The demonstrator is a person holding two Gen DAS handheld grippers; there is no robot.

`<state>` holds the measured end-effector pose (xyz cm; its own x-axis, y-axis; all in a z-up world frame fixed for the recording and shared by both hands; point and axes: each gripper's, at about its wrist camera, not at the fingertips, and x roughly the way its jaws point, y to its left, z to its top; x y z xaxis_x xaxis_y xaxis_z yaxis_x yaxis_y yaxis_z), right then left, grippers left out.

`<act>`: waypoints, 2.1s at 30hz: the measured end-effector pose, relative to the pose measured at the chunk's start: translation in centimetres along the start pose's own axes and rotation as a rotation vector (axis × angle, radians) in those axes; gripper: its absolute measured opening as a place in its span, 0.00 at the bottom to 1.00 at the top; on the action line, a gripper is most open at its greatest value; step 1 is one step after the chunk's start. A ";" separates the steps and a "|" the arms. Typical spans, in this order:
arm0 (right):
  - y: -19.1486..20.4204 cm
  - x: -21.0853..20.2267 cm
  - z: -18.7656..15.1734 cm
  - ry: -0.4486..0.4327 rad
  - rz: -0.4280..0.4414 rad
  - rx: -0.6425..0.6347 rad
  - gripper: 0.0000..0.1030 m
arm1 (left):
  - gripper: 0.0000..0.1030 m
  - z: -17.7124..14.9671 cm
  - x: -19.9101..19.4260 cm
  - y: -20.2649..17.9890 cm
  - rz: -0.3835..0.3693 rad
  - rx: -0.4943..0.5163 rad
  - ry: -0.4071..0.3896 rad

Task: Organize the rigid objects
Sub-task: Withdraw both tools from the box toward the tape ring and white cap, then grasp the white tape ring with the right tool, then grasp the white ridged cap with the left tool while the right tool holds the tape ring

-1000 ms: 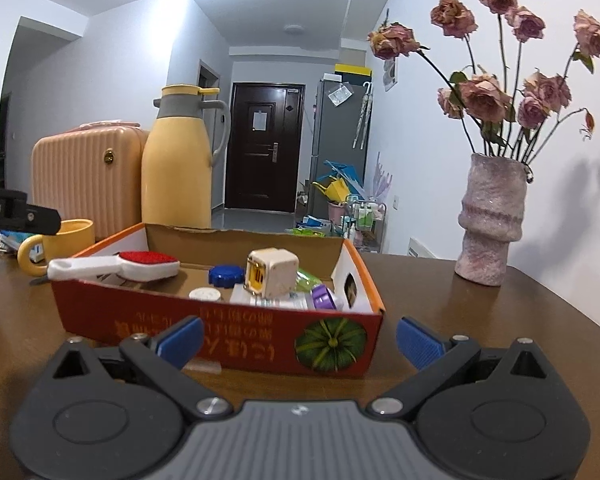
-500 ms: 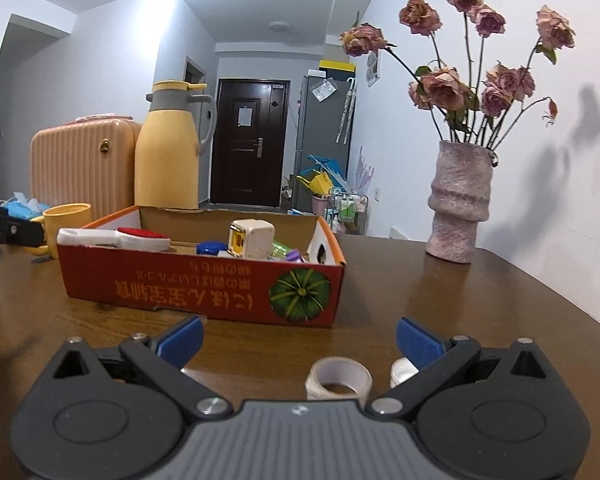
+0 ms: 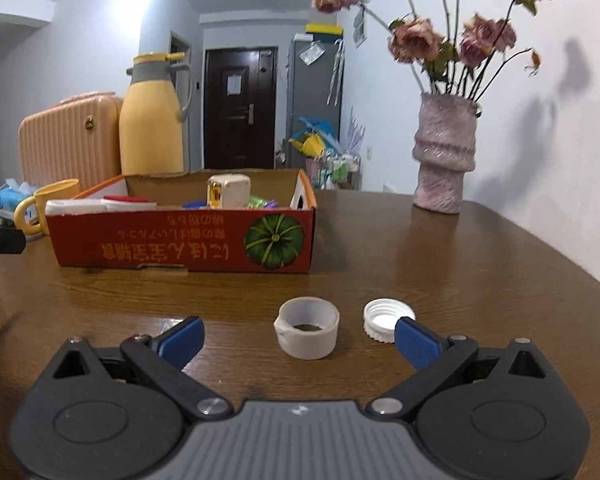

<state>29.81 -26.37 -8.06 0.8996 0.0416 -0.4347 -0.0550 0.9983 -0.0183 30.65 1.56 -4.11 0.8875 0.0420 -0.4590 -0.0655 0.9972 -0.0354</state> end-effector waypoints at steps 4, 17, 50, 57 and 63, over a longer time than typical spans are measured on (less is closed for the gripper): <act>-0.1 1.3 0.3 0.039 0.013 -0.008 0.94 | 1.00 0.0 0.2 0.2 0.002 -0.006 0.007; -1.0 7.2 1.4 0.196 0.019 0.008 0.60 | 1.00 -0.1 0.4 0.1 -0.007 0.001 0.020; -6.6 2.8 2.7 -0.080 -0.023 0.136 0.41 | 1.00 -0.9 3.6 -9.6 -0.095 0.116 0.123; -9.4 2.5 2.7 -0.098 -0.032 0.169 0.41 | 1.00 -1.1 4.8 -15.2 -0.138 0.154 0.153; -12.3 2.9 2.8 -0.092 -0.053 0.198 0.41 | 1.00 -1.2 5.8 -19.6 -0.171 0.170 0.176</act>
<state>34.26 -38.38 -6.59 0.9353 -0.0171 -0.3536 0.0719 0.9872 0.1424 36.49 -17.87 -7.16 0.7852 -0.1238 -0.6068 0.1686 0.9855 0.0171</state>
